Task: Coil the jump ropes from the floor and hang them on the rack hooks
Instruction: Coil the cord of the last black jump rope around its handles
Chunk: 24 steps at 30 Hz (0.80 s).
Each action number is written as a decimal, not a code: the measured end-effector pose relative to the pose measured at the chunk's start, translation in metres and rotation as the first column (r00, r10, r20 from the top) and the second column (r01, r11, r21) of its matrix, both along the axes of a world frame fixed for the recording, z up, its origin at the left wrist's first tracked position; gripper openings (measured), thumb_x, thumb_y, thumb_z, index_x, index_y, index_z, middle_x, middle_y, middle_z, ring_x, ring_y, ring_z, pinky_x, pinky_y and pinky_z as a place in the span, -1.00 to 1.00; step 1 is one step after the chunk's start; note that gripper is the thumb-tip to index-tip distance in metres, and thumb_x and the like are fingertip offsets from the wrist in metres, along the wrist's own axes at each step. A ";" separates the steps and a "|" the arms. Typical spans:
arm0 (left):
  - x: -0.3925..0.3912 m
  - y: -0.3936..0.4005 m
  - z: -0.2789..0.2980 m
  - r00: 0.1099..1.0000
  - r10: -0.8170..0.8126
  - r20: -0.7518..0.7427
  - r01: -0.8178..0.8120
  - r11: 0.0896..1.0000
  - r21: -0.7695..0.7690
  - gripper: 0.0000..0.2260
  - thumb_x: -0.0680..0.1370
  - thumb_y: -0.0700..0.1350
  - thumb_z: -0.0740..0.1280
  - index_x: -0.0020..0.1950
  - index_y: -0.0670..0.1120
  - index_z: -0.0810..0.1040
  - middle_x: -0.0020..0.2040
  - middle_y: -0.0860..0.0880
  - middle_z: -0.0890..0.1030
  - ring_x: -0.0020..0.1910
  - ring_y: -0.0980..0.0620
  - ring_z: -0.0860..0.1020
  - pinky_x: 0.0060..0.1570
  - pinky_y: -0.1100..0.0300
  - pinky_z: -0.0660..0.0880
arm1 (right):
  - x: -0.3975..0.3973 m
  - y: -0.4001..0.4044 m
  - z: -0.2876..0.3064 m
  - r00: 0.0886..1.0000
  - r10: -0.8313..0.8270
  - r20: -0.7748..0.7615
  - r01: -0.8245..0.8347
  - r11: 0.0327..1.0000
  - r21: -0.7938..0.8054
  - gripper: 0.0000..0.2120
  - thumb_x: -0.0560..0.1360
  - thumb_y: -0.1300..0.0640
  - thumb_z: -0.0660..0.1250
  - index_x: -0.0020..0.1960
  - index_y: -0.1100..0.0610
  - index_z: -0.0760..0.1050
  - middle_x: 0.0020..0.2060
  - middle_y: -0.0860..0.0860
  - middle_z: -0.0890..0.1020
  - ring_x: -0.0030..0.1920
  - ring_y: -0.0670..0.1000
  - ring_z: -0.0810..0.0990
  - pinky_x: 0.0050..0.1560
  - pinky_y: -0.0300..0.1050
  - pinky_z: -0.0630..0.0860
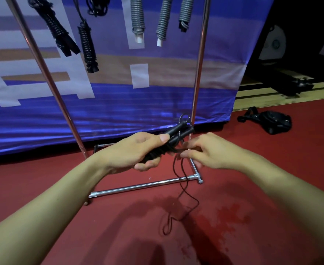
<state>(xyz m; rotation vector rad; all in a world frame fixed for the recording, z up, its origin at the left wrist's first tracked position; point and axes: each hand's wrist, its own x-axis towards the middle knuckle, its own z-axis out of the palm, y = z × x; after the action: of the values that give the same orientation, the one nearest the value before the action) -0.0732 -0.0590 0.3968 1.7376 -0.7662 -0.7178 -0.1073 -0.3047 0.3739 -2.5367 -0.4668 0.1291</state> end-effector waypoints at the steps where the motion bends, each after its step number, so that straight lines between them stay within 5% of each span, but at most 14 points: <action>1: 0.001 0.001 0.000 1.000 -0.016 -0.006 0.016 1.000 0.011 -0.60 0.63 0.16 0.16 -0.14 -0.05 0.65 -0.48 -0.06 0.46 -0.59 0.08 0.30 -0.52 0.28 0.25 | 0.000 0.003 0.001 0.996 -0.001 -0.091 0.010 0.995 0.096 -0.89 0.63 0.10 0.37 0.01 -0.03 0.67 -0.26 -0.06 0.74 -0.24 -0.09 0.72 -0.10 -0.23 0.59; 5: 0.002 -0.001 -0.009 0.992 -0.126 -0.028 0.129 0.982 0.136 -0.63 0.69 0.11 0.21 0.00 -0.16 0.62 -0.30 -0.10 0.67 -0.52 0.08 0.45 -0.53 0.27 0.35 | 0.001 0.006 0.005 0.945 0.025 -0.327 0.132 0.883 0.450 -0.74 0.59 0.45 0.27 0.21 0.30 0.62 -0.02 0.19 0.74 -0.02 0.09 0.69 0.10 -0.13 0.60; 9: 0.003 -0.004 -0.015 0.978 -0.207 -0.014 0.206 0.962 0.178 -0.68 0.67 0.04 0.18 0.00 -0.10 0.67 -0.20 -0.07 0.69 -0.54 0.07 0.36 -0.48 0.17 0.22 | 0.004 0.006 0.007 0.833 0.135 -0.536 0.318 0.676 0.665 -0.68 0.65 0.29 0.21 0.35 0.23 0.56 0.23 0.20 0.67 0.37 0.28 0.55 0.48 0.24 0.37; 11: 0.006 -0.004 -0.016 0.971 -0.239 0.006 0.231 0.946 0.227 -0.66 0.67 0.05 0.20 -0.02 -0.13 0.68 -0.17 -0.12 0.71 -0.54 0.04 0.33 -0.44 0.12 0.19 | 0.003 0.013 0.007 0.805 0.162 -0.570 0.382 0.593 0.708 -0.70 0.65 0.21 0.23 0.33 0.23 0.57 0.21 0.21 0.67 0.31 0.22 0.61 0.40 0.15 0.48; 14: 0.006 -0.007 -0.019 0.955 -0.296 0.016 0.279 0.916 0.288 -0.63 0.66 0.11 0.24 -0.09 -0.13 0.65 -0.13 -0.39 0.66 -0.53 0.00 0.32 -0.43 0.16 0.26 | 0.003 0.026 0.011 0.838 0.117 -0.533 0.406 0.519 0.752 -0.67 0.62 0.37 0.27 0.36 0.21 0.48 0.11 0.27 0.70 0.11 0.15 0.72 0.09 -0.08 0.67; 18: 0.007 -0.012 -0.020 0.967 -0.253 -0.033 0.253 0.932 0.258 -0.81 0.74 -0.08 0.20 0.11 -0.19 0.48 -0.16 -0.15 0.71 -0.56 0.03 0.31 -0.50 0.25 0.25 | 0.003 0.030 0.019 0.799 0.098 -0.593 0.539 0.321 0.779 -0.60 0.59 0.44 0.26 0.39 0.24 0.30 0.02 0.27 0.72 0.05 0.15 0.74 0.11 -0.03 0.67; 20: 0.010 -0.011 -0.020 0.970 -0.239 -0.041 0.242 0.935 0.260 -0.83 0.74 -0.09 0.20 0.11 -0.18 0.47 -0.17 -0.14 0.71 -0.56 0.03 0.30 -0.51 0.25 0.25 | 0.003 0.028 0.023 0.780 0.078 -0.621 0.558 0.361 0.747 -0.74 0.57 0.39 0.30 0.25 0.38 0.46 0.06 0.16 0.74 0.13 0.07 0.71 0.25 0.03 0.59; 24: 0.006 -0.015 -0.020 0.965 -0.259 -0.038 0.257 0.907 0.335 -0.78 0.74 -0.08 0.21 0.15 -0.26 0.43 -0.16 -0.09 0.73 -0.54 0.00 0.31 -0.46 0.12 0.22 | 0.003 0.027 0.025 0.746 0.048 -0.664 0.585 0.429 0.689 -0.88 0.57 0.28 0.36 0.04 0.23 0.67 0.01 -0.01 0.76 -0.09 -0.11 0.68 -0.15 -0.25 0.56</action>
<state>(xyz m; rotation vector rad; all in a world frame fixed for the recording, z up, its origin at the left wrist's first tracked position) -0.0672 -0.0744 0.3770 1.9654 -0.9318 -1.0752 -0.1043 -0.2779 0.3984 -1.3435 0.1890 0.4305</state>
